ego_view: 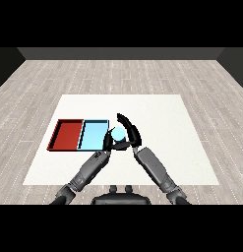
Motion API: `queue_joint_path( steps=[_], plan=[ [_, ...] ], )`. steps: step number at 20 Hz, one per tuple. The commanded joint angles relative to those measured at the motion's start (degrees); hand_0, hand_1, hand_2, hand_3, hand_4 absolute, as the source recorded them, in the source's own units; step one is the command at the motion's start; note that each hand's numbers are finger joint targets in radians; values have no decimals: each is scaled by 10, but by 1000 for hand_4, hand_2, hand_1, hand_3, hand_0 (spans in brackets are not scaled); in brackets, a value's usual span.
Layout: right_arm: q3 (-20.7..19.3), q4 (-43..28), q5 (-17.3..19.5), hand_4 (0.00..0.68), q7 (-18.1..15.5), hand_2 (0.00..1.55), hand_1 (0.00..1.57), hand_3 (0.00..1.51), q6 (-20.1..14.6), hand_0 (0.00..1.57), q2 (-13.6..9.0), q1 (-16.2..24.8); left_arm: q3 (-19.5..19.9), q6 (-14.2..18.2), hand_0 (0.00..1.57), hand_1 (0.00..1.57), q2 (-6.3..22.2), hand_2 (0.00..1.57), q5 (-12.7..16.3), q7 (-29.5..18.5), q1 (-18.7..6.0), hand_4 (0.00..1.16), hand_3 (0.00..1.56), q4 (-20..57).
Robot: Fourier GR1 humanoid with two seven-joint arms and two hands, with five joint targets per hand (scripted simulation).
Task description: Pick the blue can and put it in the blue box
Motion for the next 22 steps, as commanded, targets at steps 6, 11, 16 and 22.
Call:
queue_joint_path(
  steps=[6,11,16,22],
  plan=[
    [-66,-25,-31,0,-64,0,0,0,74,0,-5,59,7,26,1571,1571,-4,1571,-11,-32,-15,1145,1486,33],
    [-88,-164,-54,0,-17,0,0,0,102,0,-66,127,51,2,1571,1571,41,1571,-49,-1,-2,1124,1465,9],
    [-123,-240,-76,0,-54,0,0,0,129,0,-104,221,94,15,1571,1571,97,1565,-53,69,-44,1153,1480,11],
    [-168,-201,-78,0,-60,0,0,0,118,0,-96,190,136,25,1547,1547,142,1541,-79,109,-105,1110,1480,160]
  ],
)
